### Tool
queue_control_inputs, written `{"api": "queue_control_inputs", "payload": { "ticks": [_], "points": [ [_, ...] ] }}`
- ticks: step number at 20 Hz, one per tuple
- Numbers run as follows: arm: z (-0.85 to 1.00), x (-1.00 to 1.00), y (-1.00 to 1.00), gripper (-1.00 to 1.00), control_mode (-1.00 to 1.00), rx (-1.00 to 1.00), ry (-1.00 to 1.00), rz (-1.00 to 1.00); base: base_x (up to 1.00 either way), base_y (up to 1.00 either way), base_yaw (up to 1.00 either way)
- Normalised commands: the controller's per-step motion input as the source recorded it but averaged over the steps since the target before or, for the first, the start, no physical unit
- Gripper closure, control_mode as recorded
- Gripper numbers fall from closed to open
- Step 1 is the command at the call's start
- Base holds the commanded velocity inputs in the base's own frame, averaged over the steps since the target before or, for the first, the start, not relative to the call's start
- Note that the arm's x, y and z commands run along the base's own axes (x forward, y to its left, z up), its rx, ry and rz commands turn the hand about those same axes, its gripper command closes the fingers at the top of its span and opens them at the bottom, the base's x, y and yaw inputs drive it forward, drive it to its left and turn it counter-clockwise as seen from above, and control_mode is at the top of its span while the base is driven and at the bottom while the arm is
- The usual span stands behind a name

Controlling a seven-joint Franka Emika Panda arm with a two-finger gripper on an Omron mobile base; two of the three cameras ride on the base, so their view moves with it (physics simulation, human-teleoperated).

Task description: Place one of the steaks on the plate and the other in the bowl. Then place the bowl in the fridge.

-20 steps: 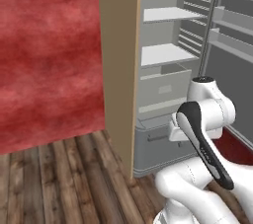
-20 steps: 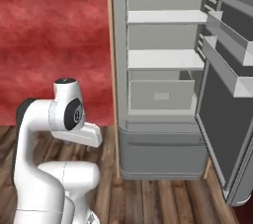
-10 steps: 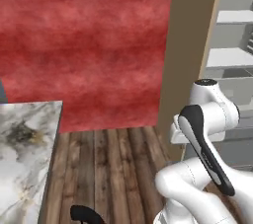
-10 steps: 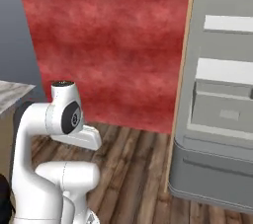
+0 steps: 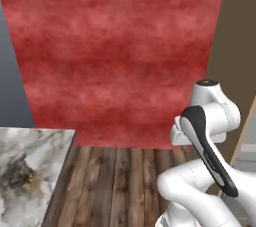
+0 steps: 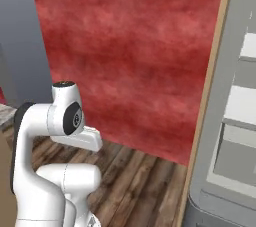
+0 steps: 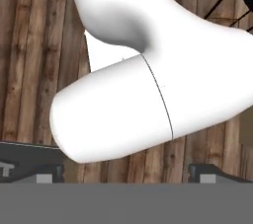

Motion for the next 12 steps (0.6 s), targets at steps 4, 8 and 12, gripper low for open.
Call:
{"api": "queue_control_inputs", "payload": {
  "ticks": [4,8,12],
  "points": [
    [0.0,0.0,0.0,-1.0,1.0,0.0,0.0,0.0,0.96,0.13,0.13],
    [0.0,0.0,0.0,-1.0,1.0,0.0,0.0,0.0,0.71,0.41,0.03],
    [0.0,0.0,0.0,-1.0,1.0,0.0,0.0,0.0,0.56,0.43,0.04]
  ]
}}
